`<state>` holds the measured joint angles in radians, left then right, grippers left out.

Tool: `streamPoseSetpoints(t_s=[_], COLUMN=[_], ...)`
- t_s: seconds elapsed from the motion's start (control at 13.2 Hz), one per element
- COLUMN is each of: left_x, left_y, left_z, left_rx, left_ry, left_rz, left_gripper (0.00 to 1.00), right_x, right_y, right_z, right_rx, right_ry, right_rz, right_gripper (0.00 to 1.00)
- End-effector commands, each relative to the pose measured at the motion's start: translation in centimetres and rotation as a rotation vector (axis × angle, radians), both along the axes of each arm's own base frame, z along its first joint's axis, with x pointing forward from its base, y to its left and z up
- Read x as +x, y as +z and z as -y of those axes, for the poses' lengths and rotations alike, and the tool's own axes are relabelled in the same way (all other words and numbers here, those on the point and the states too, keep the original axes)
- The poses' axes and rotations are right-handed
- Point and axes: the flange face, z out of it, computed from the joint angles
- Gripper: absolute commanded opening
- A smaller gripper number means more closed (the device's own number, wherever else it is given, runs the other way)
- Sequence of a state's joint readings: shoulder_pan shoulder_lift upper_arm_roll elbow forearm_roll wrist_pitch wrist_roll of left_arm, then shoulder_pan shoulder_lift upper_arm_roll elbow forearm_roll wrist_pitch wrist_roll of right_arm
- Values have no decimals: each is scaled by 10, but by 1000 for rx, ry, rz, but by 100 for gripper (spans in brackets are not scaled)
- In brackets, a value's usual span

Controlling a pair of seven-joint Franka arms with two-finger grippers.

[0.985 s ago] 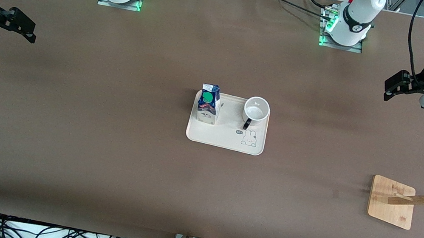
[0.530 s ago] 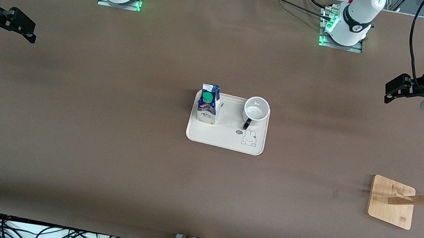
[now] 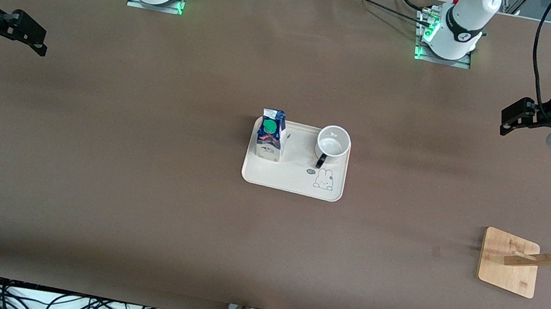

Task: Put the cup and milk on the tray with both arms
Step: 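Open the left gripper and withdraw it from the mug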

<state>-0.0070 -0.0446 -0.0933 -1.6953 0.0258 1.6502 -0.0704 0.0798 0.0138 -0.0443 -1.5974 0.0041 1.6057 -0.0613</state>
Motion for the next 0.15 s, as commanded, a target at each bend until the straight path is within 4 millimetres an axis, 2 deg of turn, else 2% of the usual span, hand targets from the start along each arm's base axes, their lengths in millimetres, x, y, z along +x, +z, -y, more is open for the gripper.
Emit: streamPoseSetpoints(t_s=[0.0, 0.08], left_x=[4, 4], left_y=[6, 6], left_z=[-1, -1], left_rx=[-12, -12], left_ry=[-10, -9], left_rz=[-7, -7], left_gripper=[100, 100], right_x=[2, 2], right_y=[4, 4], right_z=[-1, -1], right_rx=[-10, -10], right_ry=[6, 6], right_rz=[6, 4], right_gripper=[100, 100])
